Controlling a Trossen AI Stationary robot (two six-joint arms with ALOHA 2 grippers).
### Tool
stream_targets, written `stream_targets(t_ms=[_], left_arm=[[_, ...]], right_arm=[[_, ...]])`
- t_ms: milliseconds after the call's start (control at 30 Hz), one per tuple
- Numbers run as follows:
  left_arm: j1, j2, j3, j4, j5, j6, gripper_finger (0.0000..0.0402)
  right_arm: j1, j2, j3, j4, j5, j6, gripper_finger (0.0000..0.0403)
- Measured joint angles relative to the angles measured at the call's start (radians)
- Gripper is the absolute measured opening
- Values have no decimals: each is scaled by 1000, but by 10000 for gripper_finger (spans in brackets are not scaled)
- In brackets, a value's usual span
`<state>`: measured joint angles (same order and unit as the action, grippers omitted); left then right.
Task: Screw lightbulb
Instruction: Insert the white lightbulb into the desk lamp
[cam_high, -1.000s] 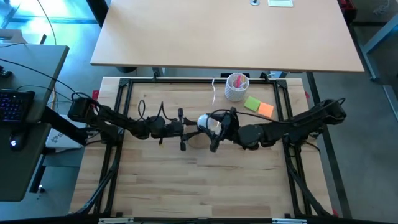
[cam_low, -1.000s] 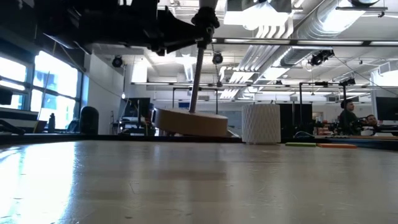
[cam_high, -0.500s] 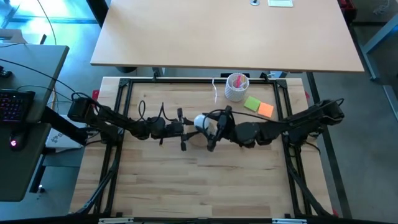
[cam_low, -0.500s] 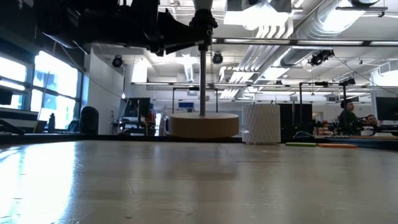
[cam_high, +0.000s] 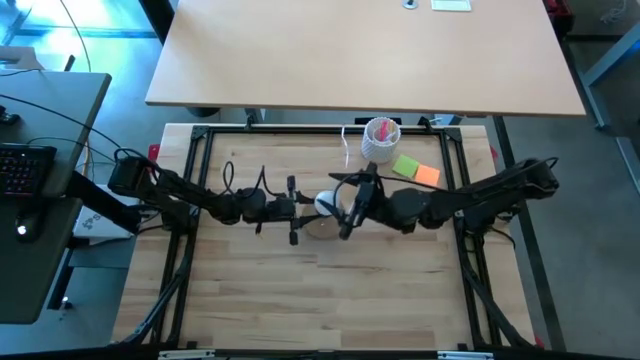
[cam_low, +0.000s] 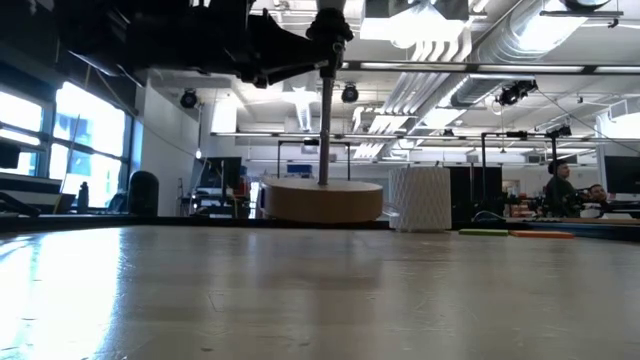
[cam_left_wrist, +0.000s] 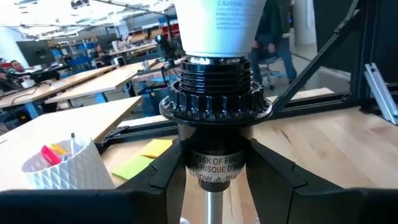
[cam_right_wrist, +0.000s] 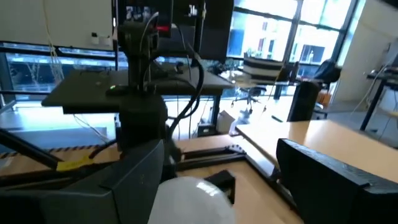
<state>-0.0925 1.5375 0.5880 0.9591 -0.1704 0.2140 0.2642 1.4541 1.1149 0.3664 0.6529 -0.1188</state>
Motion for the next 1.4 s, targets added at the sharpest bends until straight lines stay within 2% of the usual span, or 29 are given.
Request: stream_targets(t_ms=[167,267,400,467,633,733,833,967,1167,1400], left_arm=[[21,0,0,-48,59,-33,133],[39,0,0,-78,119,-44,133],[76,0,0,-95,271,-33,133],[93,0,0,-95,378,-34,133],[117,-1,0,-84,589,-48,130],[127,-1,0,-83,674,-50,128],[127,-1,-2,-85,694,-56,120],[133,-1,-2,-89,685,-73,107],[163,-1,-2,-101,678,-96,95],[212,0,-2,-145,685,-109,101]], right_arm=[[17,-74,0,-29,-10,-42,310],[27,-124,0,-133,-76,-43,310],[29,-183,1,-398,-350,-36,310],[27,-185,1,-470,-438,9,310],[-4,-142,2,-445,-450,38,309],[-32,-93,2,-362,-564,9,309],[-64,-49,2,-286,-675,-2,309],[-90,-31,4,-269,-686,9,309],[-100,-30,4,-254,-596,11,309],[-102,-30,4,-266,-537,14,309]])
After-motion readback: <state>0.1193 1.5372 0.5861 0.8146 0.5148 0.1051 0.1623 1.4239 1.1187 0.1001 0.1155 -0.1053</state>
